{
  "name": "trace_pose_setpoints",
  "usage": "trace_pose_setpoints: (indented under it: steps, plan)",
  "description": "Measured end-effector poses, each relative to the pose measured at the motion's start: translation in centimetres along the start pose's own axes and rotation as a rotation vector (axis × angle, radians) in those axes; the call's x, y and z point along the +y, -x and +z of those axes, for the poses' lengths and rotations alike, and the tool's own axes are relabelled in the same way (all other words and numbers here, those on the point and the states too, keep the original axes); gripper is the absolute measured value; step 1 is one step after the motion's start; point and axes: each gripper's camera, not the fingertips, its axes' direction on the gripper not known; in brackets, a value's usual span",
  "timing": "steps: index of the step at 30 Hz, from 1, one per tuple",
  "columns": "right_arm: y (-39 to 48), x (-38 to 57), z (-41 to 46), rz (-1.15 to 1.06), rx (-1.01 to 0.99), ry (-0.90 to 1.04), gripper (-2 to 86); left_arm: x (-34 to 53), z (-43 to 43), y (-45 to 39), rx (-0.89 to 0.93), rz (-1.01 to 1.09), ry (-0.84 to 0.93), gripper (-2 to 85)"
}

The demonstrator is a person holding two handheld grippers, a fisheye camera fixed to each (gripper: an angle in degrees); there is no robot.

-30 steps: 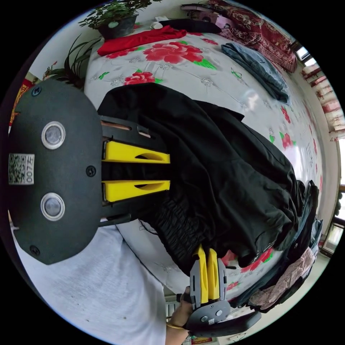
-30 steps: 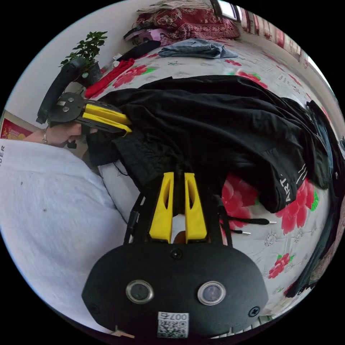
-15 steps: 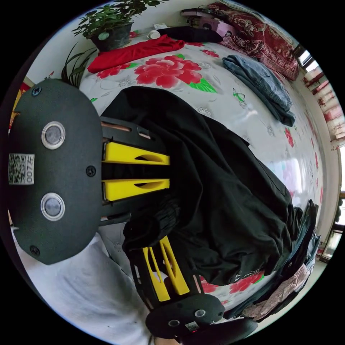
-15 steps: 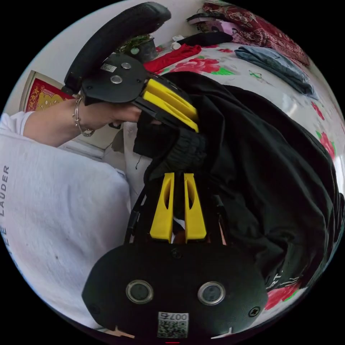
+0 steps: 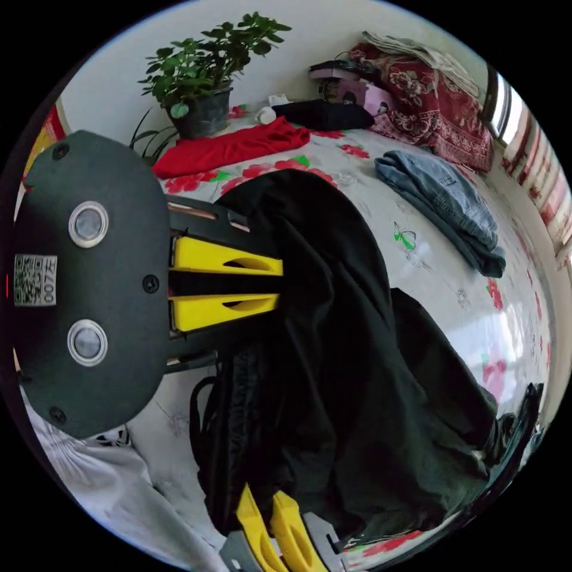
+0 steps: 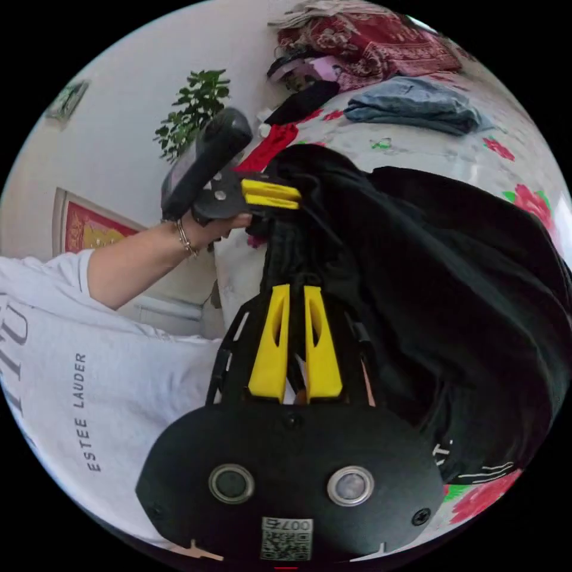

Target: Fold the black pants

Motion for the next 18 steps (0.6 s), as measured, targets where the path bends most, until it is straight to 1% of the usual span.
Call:
trace_pose_setpoints:
  steps: [1, 2, 3, 4, 5, 6, 7, 9, 10, 11, 12, 13, 15, 17, 18]
  plan:
    - [-0.5, 0.4, -1.2, 0.006, -0.021, -0.027, 0.9, 0.2, 0.1, 0.6, 0.019, -0.047, 0.001, 5.1]
    - [-1.3, 1.3, -3.8, 0.016, -0.043, -0.093, 0.7, 0.7, 0.4, 2.0, 0.055, -0.14, 0.014, 5.2]
    - [-2.3, 2.7, -6.6, 0.057, -0.005, -0.173, 0.5, 1.5, 0.5, 3.3, 0.102, -0.226, 0.023, 5.5]
    - [-2.8, 3.5, -7.9, 0.077, 0.026, -0.209, 0.6, 2.0, 0.5, 3.9, 0.124, -0.266, 0.024, 5.7]
    - [-4.1, 5.3, -10.7, 0.132, 0.104, -0.27, 0.6, 3.4, 0.1, 5.1, 0.161, -0.347, 0.015, 6.1]
    - [-5.8, 7.4, -13.5, 0.209, 0.185, -0.325, 0.7, 5.2, -0.6, 5.9, 0.187, -0.417, -0.019, 6.6]
    - [-6.7, 8.7, -14.8, 0.253, 0.223, -0.35, 0.9, 6.3, -1.1, 6.3, 0.191, -0.451, -0.038, 6.7]
    - [-10.9, 14.1, -19.7, 0.469, 0.35, -0.437, 1.5, 10.7, -2.8, 6.8, 0.197, -0.571, -0.077, 7.1]
    - [-11.9, 15.5, -20.9, 0.526, 0.365, -0.457, 1.7, 11.8, -3.3, 6.8, 0.209, -0.594, -0.087, 7.1]
    - [-13.8, 18.2, -23.1, 0.629, 0.386, -0.505, 2.2, 13.9, -4.0, 6.6, 0.252, -0.633, -0.109, 7.3]
    - [-15.5, 20.6, -25.0, 0.713, 0.405, -0.542, 2.6, 15.5, -4.5, 6.0, 0.32, -0.644, -0.121, 8.0]
    - [-16.4, 21.6, -25.8, 0.754, 0.41, -0.556, 2.8, 16.1, -4.6, 5.7, 0.356, -0.645, -0.121, 8.5]
    - [-19.5, 24.3, -28.3, 0.883, 0.412, -0.597, 3.4, 17.1, -4.9, 3.9, 0.498, -0.635, -0.124, 10.9]
    - [-21.5, 25.2, -29.7, 0.948, 0.406, -0.619, 3.8, 16.2, -5.1, 2.3, 0.596, -0.591, -0.147, 12.4]
    - [-22.5, 25.4, -30.4, 0.977, 0.411, -0.633, 4.1, 15.1, -5.7, 1.1, 0.608, -0.542, -0.179, 12.6]
